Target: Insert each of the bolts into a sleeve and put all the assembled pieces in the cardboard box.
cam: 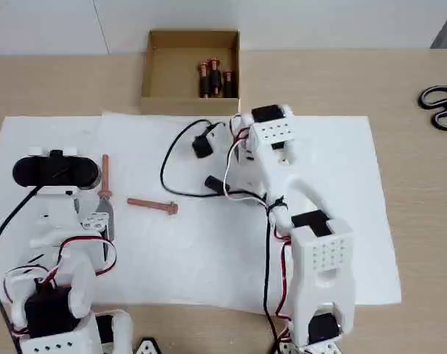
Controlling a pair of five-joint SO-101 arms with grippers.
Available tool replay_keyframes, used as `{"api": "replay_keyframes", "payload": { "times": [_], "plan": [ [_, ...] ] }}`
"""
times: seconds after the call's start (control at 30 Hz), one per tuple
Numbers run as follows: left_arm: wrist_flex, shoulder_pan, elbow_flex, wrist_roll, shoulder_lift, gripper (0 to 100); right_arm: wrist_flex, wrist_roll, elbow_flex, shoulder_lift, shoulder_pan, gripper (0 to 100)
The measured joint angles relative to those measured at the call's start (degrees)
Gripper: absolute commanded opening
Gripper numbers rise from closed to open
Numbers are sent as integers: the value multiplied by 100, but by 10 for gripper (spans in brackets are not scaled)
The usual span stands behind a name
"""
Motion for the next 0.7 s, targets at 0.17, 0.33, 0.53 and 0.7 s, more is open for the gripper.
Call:
{"api": "replay_keyframes", "payload": {
  "times": [0.17,0.33,0.53,0.7],
  "plan": [
    [0,0,0,0,0,138,97,-993,-211,0,176,3],
    [0,0,0,0,0,138,105,-2145,-211,0,211,12],
    [0,0,0,0,0,138,105,-2734,-220,325,211,123],
    [0,0,0,0,0,138,141,-2822,-334,501,202,123]
  ]
}}
